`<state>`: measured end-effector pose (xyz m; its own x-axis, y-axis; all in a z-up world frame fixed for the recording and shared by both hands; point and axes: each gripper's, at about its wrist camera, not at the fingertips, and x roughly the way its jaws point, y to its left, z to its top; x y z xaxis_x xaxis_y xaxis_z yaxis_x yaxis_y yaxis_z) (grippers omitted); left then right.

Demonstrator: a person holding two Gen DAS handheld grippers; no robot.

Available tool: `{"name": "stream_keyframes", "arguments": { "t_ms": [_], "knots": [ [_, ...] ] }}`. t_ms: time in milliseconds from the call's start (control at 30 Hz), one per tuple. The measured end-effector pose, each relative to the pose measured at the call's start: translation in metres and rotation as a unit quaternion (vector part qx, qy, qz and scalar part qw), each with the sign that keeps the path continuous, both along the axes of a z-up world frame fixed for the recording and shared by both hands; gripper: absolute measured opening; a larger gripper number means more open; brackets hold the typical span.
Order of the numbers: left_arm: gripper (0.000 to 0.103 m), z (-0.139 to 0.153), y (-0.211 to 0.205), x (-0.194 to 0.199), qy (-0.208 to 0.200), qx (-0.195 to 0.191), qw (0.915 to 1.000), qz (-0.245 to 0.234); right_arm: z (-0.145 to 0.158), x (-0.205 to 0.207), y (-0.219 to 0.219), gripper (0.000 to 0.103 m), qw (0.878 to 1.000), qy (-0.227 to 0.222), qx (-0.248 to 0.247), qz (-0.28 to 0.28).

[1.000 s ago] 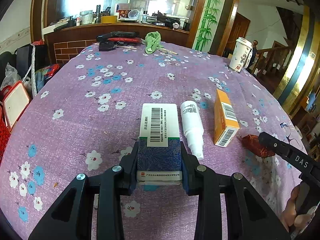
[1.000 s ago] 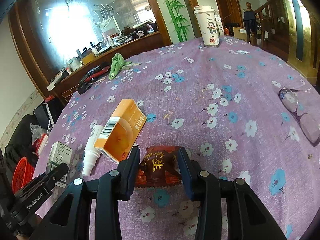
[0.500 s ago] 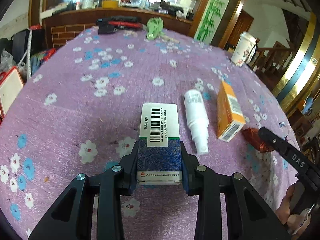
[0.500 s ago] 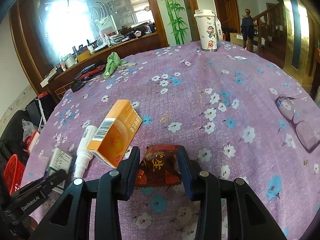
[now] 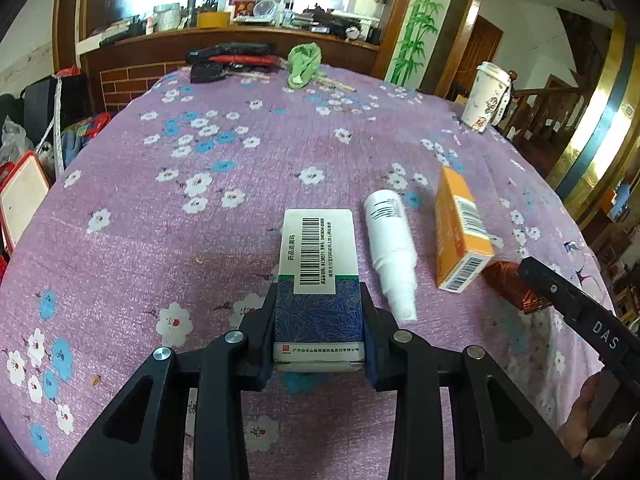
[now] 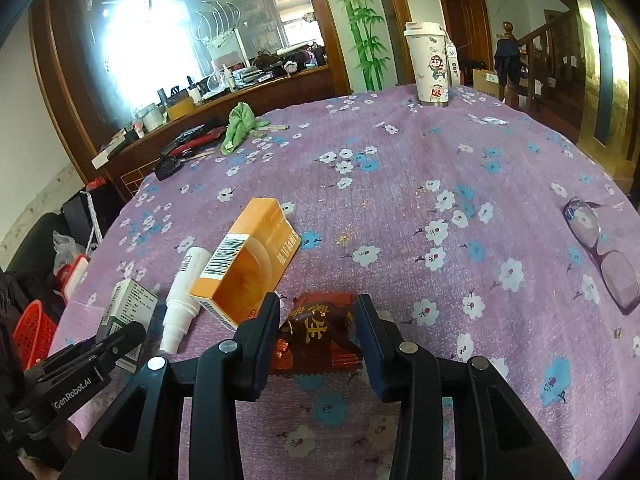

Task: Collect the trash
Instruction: 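Lift and hold the medicine box and red snack bag above the table, then carry the medicine box and red snack bag over the red wastebasket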

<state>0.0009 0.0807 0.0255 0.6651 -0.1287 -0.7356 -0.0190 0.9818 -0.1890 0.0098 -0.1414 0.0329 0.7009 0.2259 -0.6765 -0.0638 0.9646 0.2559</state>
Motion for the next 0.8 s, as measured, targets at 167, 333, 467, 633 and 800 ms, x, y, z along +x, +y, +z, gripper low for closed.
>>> {"name": "stream_keyframes", "arguments": {
  "t_ms": [167, 333, 467, 633, 800],
  "knots": [
    [0.033, 0.007, -0.004, -0.007, -0.02, 0.005, 0.9997, -0.008, -0.007, 0.004, -0.005, 0.042, 0.999, 0.03, 0.029, 0.008],
    [0.033, 0.005, 0.0, -0.004, -0.012, -0.006, 0.9999, -0.007, -0.013, 0.005, -0.003, 0.042, 0.998, 0.047, 0.031, 0.013],
    [0.033, 0.003, -0.001, -0.003, -0.008, -0.004, 0.9999, -0.01, -0.015, 0.005, -0.001, 0.042, 0.998, 0.053, 0.028, 0.017],
    [0.033, 0.006, -0.001, -0.006, -0.023, -0.003, 0.9997, -0.006, -0.011, 0.001, 0.001, 0.042, 0.998, 0.042, 0.03, 0.023],
    [0.033, 0.009, -0.004, -0.009, -0.034, 0.011, 0.9993, -0.006, -0.003, -0.005, 0.007, 0.041, 0.999, 0.018, 0.015, 0.029]
  ]
}}
